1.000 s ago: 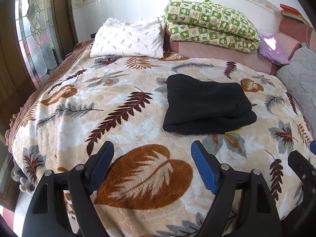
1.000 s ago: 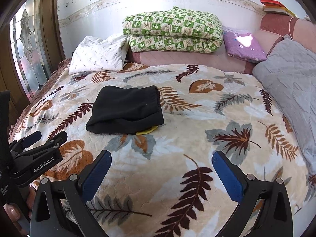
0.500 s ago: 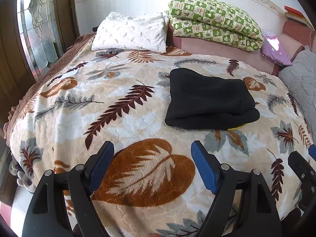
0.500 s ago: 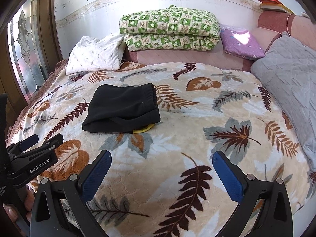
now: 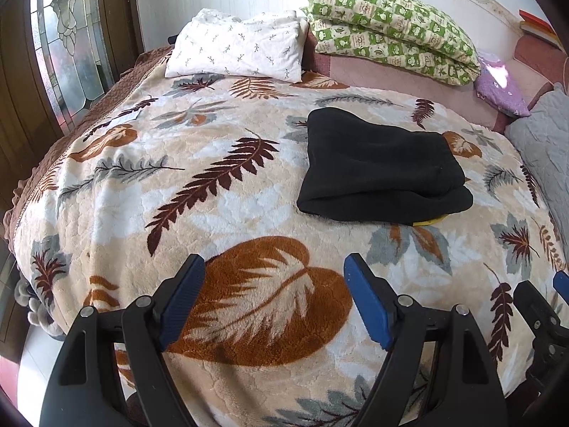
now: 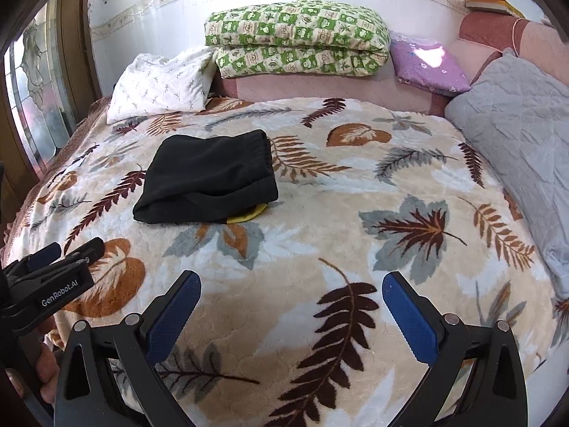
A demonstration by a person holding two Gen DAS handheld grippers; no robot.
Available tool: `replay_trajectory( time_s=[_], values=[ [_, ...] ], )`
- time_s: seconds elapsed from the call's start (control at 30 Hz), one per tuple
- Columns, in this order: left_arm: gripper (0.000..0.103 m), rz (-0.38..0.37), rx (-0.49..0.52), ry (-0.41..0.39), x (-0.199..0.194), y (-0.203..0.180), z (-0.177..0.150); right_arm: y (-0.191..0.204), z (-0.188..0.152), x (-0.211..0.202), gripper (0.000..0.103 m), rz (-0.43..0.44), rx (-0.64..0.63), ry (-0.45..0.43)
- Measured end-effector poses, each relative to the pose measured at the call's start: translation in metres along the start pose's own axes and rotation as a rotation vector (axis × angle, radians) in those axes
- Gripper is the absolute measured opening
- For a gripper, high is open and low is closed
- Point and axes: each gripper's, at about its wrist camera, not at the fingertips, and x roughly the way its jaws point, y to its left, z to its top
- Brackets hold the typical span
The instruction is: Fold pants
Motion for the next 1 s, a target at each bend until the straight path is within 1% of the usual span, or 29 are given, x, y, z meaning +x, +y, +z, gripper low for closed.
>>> replay_trajectory(
  time_s=[0.13, 0.33, 0.4, 0.47, 0.63, 0.83, 0.9, 1.0],
  values=[
    [0.081, 0.0, -0.001, -0.003, 0.0001, -0.0004, 0.001, -0.0021, 0.0014, -0.0043, 0.103, 0.029, 0.017, -0.024],
    [0.081, 0.002, 0.014, -0.008, 0.0017, -0.0032, 0.0033, 0.001, 0.0018, -0.0032, 0.103, 0.008, -0.012, -0.029],
    [0.081, 0.0, 0.017, -0.001, 0.0037, -0.0033, 0.0036, 0.0018, 0.0015, -0.0037, 0.103, -0.024, -0.018, -0.036],
    [0.081, 0.001, 0.013, 0.006, 0.0061, -0.0026, 0.0039, 0.0004, 0.0017, -0.0037, 0.103, -0.029, -0.014, -0.039],
    [0.081, 0.0, 0.009, 0.009, 0.0079, -0.0018, 0.0039, -0.0022, 0.0011, -0.0051, 0.102, 0.005, -0.002, -0.049],
    [0.081, -0.002, 0.027, 0.002, 0.0079, -0.0064, 0.0047, 0.001, 0.0017, -0.0082, 0.103, 0.048, 0.006, -0.064],
    [0.081, 0.002, 0.029, 0.004, 0.0082, -0.0075, 0.0049, 0.0004, 0.0017, -0.0071, 0.103, 0.068, 0.012, -0.058],
    [0.081, 0.0, 0.031, 0.004, 0.0079, -0.0089, 0.0044, -0.0027, -0.0004, -0.0026, 0.103, 0.062, 0.029, -0.037]
  ],
)
